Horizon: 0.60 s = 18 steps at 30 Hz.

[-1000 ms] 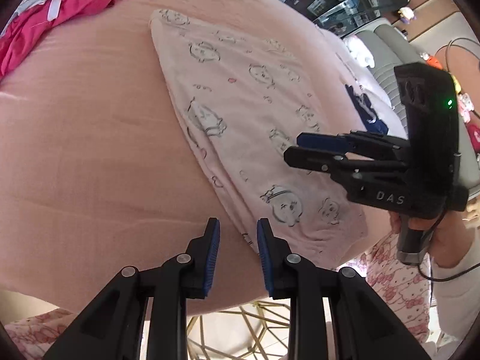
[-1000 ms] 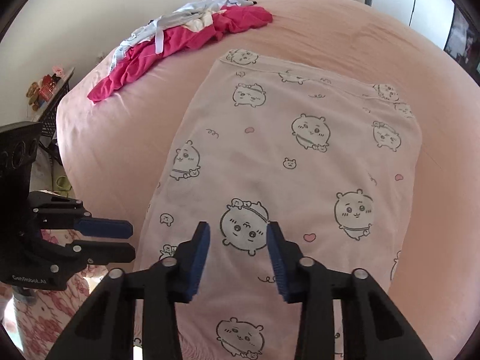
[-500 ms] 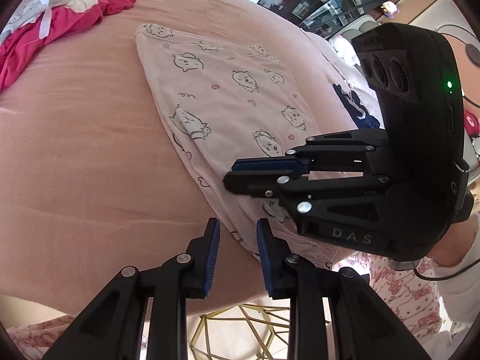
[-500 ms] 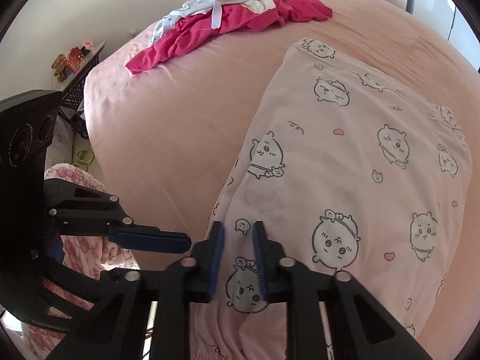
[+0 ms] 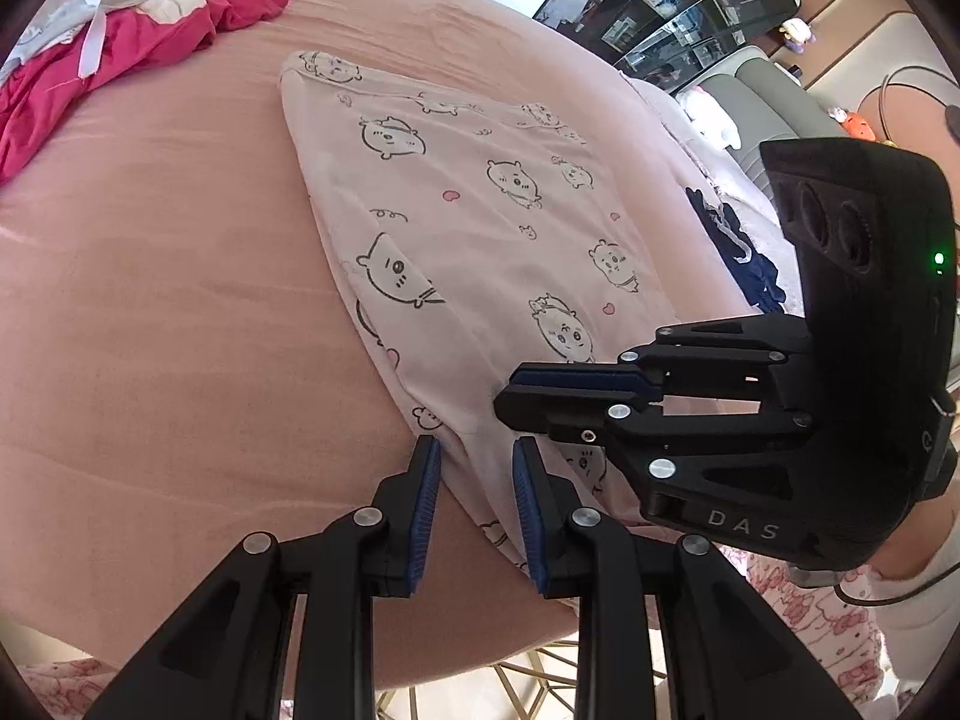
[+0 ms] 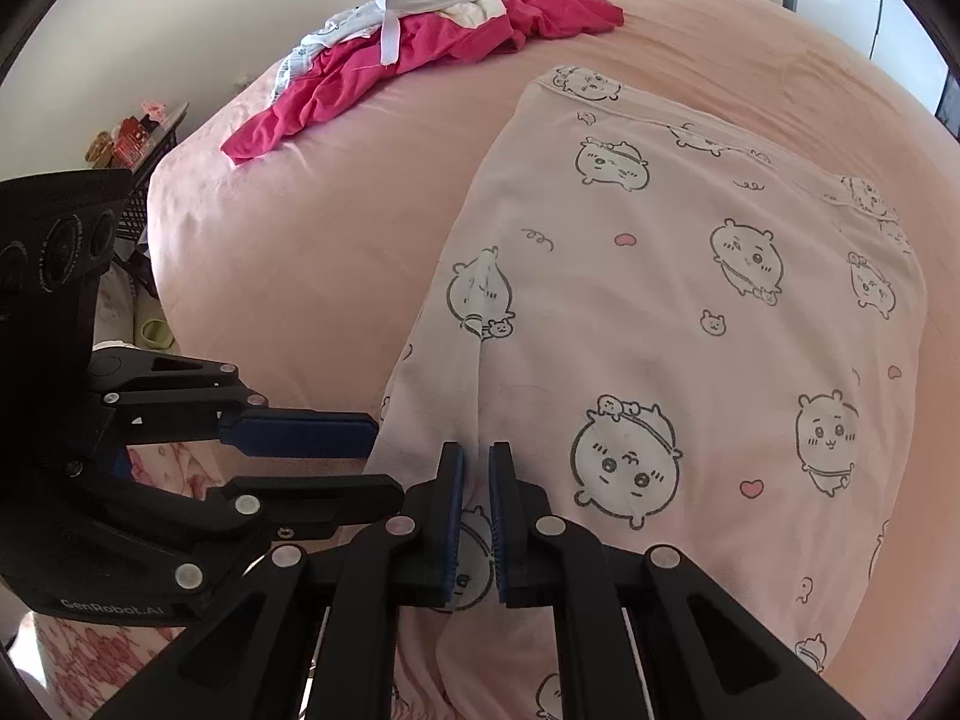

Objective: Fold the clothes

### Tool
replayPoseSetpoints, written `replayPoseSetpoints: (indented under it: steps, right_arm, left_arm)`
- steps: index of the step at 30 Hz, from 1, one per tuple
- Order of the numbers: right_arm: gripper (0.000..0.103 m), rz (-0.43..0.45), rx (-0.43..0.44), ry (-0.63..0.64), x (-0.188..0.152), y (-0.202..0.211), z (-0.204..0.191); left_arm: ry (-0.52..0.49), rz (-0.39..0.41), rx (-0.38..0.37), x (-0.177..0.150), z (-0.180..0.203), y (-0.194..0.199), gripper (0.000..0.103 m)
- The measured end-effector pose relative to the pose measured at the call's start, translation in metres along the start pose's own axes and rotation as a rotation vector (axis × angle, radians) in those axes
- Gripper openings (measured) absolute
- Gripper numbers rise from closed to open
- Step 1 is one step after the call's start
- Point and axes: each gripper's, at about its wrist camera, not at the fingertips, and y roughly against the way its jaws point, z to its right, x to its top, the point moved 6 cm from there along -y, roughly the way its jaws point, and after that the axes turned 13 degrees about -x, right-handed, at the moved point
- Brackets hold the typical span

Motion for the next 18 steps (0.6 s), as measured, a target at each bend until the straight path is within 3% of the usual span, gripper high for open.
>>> replayPoseSetpoints:
  steps: [2,5,10,18]
  right_arm:
    - [0.006,0.003,0.004,-0.003,0.0,0.002,0.001]
    - [0.007,0.016,-0.008,-0.028,-0.002,0.008,0.008]
    - [0.007,0.028,-0.081,-0.043,-0.008,0.013,0.023]
    - [0.008,0.003,-0.084,-0.03,-0.017,0.005,0.026]
  left_arm:
    - [0.001,0.016,-0.008,0.001,0.0,0.002,0.012]
    - [-0.016,0.037,-0.024,0.002,0.005,0.006,0.006]
    - [-0.039,0.029,-0.004,0.003,0.011,0.005,0.005]
    - [0.039,0.032,0.065,-0.001,-0.003,0.004,0.007]
